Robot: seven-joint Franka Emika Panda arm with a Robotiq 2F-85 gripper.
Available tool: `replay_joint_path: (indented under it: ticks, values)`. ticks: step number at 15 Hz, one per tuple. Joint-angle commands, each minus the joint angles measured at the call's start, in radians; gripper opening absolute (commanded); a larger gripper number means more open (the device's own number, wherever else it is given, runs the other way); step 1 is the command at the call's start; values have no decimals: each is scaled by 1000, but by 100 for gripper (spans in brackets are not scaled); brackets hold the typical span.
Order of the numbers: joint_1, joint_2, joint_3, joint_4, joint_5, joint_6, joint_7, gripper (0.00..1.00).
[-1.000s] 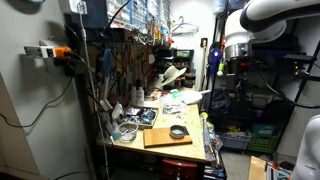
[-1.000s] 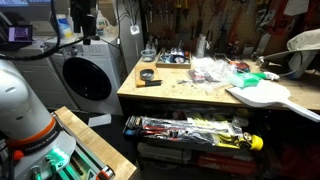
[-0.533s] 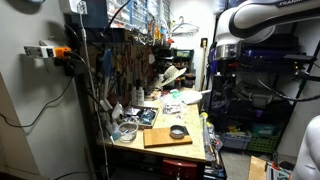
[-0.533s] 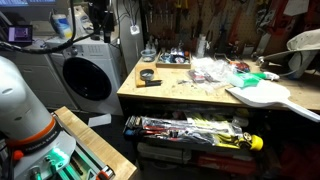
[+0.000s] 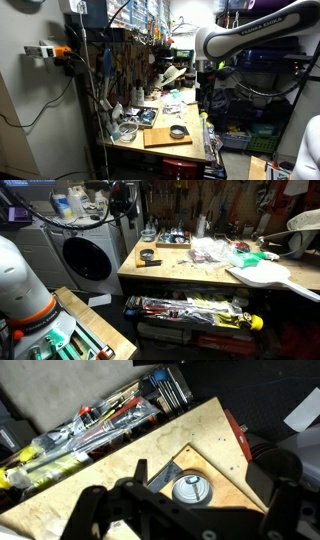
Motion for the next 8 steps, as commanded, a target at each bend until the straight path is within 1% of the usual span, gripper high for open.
replay_joint_path:
  ticks: [1,3,4,6,8]
  values:
    - [26,96,-24,1,-21,126,-93,100]
    - [25,145,-37,5,-13,185,-146,100]
    - [21,99,-21,1,-5,139,-93,100]
    - [20,135,-28,2,-5,172,-120,100]
    - [20,147,-30,5,-4,177,-128,100]
